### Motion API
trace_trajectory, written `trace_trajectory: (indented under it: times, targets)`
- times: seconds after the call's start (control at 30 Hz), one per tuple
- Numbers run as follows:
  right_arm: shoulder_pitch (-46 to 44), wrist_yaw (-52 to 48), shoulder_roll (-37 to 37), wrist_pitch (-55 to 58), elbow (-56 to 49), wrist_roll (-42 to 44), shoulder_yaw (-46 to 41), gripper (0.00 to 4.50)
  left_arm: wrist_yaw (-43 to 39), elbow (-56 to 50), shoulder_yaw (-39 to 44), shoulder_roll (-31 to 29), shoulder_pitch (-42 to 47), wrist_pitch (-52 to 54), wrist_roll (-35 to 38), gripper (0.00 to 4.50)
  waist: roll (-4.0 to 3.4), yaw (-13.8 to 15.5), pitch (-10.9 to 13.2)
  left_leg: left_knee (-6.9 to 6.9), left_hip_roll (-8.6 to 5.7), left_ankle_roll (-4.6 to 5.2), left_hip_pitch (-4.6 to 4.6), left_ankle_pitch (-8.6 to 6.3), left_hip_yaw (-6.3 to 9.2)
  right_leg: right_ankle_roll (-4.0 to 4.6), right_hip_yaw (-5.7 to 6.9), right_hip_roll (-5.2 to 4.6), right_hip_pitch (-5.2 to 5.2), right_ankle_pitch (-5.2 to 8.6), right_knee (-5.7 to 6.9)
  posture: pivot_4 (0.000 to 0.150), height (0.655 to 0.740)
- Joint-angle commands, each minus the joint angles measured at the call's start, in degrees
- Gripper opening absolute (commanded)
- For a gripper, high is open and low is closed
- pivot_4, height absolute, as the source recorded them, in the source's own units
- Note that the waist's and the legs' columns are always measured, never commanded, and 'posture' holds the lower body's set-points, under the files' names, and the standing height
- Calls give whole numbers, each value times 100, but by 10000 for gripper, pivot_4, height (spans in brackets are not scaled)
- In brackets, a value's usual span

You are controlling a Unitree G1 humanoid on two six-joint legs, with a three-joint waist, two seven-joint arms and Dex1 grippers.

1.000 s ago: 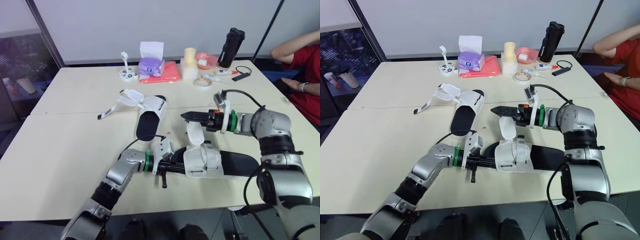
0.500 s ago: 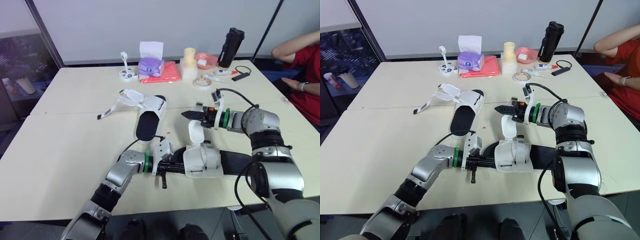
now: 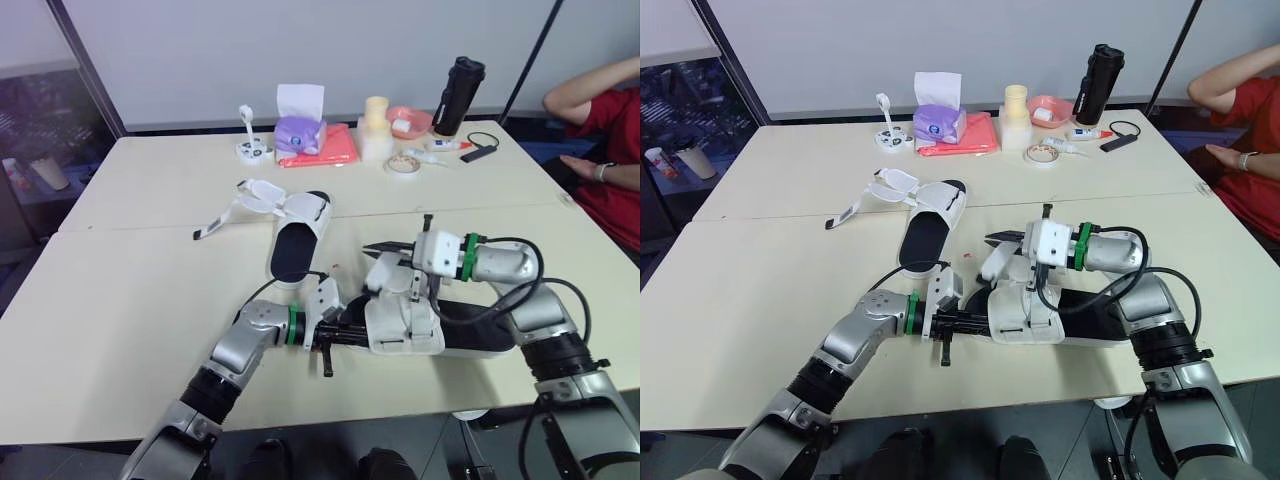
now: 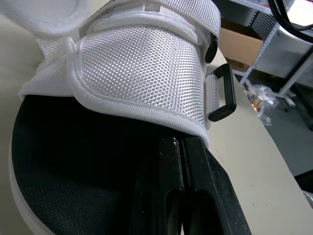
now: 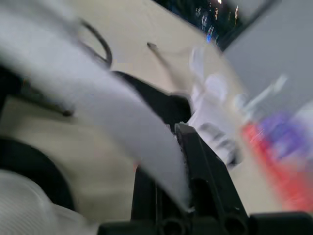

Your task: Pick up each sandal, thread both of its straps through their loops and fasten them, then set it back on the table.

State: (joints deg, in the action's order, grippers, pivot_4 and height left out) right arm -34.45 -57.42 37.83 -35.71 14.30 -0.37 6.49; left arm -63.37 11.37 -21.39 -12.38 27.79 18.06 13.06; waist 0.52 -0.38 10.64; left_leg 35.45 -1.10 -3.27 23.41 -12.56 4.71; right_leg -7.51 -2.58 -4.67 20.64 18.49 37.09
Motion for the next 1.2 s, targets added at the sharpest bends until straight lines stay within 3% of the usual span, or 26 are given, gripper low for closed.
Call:
trace_trajectory:
  times: [0.03,0.13,0.27,0.37,0.57,0.8,0.9,0.97,1.07,1.2]
  targets:
    - [-154,342,152,-1145,260,-259,-130,825,-18,256,-294,-20,-170,125,-208,0,0,-5,0,0,0,0,-2,0,0,0,0,0,-3,0,0,1500,7400]
    - [-191,451,235,-1379,403,-367,-55,9308,-54,303,-327,-2,-152,101,-223,0,0,-6,0,1,0,0,-4,0,2,1,0,0,-6,0,0,1500,7400]
    - [-108,675,346,-1731,487,-590,-35,29143,-74,347,-346,14,-127,75,-239,0,0,-4,0,1,0,0,-5,0,4,2,0,-1,-9,0,0,1500,7400]
    - [-115,1226,556,-1992,734,-1265,-232,44495,-80,332,-352,7,-143,79,-238,0,0,3,0,1,-2,0,-6,0,5,2,0,-1,-10,0,-1,1500,7400]
    - [241,2544,1427,-2200,1444,-2303,-653,44495,-65,282,-330,-14,-188,117,-215,0,-2,17,-1,2,-5,0,-5,0,5,3,-1,-3,-9,1,-2,1500,7400]
    - [561,3024,1737,-1576,1605,-1922,-956,44495,-106,361,-346,1,-146,85,-209,0,-10,-25,-6,3,-5,1,-11,0,0,4,-5,-4,-17,1,-1,1500,7400]
    - [734,2844,1662,-1140,1434,-1387,-1032,44495,-144,411,-359,6,-107,54,-224,0,-11,-12,-7,3,-5,1,-11,0,2,4,-4,-4,-20,1,-2,1500,7400]
    - [773,2429,1551,-237,1159,-612,-1172,44495,-157,427,-354,3,-96,41,-231,0,-10,-18,-6,5,-5,1,-11,0,2,4,-3,-5,-22,1,-3,1500,7400]
    - [867,1388,1470,2206,118,1165,-1377,44495,-173,435,-349,-9,-94,39,-233,0,-12,-18,-6,15,-4,2,-10,0,3,3,-3,-5,-25,1,0,1500,7400]
    - [1195,528,2134,6870,-2124,5171,-1890,44495,-174,436,-344,-18,-95,46,-237,0,-19,5,-7,21,2,5,-5,-2,23,4,0,-5,-27,1,-1,1500,7400]
